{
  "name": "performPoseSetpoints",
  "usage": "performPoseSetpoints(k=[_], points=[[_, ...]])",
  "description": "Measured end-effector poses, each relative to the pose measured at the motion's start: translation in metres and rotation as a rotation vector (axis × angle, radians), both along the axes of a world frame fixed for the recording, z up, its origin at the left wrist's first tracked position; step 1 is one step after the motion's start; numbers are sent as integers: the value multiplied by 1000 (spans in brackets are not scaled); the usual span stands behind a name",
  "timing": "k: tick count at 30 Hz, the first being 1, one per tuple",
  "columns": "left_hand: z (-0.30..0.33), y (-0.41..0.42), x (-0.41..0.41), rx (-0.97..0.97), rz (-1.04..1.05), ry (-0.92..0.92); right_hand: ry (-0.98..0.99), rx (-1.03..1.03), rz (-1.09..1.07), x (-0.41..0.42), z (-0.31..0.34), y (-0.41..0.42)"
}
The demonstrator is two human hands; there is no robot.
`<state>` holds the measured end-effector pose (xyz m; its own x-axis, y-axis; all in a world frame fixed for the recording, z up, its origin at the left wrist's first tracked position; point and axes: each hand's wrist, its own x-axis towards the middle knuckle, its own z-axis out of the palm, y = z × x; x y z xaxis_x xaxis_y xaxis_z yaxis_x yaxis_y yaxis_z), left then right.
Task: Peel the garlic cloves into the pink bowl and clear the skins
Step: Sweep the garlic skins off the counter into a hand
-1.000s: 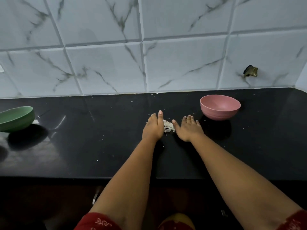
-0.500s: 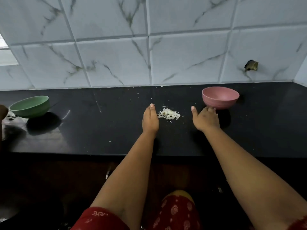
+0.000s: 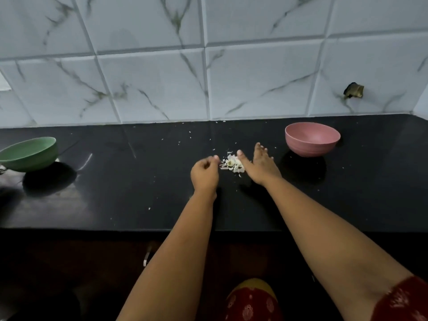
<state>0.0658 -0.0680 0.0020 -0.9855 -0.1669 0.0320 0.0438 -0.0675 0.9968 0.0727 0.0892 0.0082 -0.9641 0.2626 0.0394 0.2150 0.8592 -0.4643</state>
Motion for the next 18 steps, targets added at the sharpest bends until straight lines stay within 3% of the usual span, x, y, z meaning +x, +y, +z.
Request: performPoseSetpoints(k=[2, 6, 9, 11, 12, 16, 18], points=[[0, -2, -1, 40, -17, -28, -34, 89, -24, -8, 2, 7], [6, -3, -7, 173, -12, -69, -113, 241, 156, -27, 2, 7], [9, -4, -11, 243, -11, -102, 1, 4, 225, -35, 3, 4], [10, -5, -11, 295, -14, -132, 193, -275, 141, -41, 3, 7], [11, -5, -11, 317, -9, -142, 251, -304, 88, -44, 5, 9], [14, -6, -11, 331, 0, -190, -36, 31, 160, -57, 7, 8], [16, -12, -12, 389, -20, -227, -77, 5, 247, -61, 7, -4]])
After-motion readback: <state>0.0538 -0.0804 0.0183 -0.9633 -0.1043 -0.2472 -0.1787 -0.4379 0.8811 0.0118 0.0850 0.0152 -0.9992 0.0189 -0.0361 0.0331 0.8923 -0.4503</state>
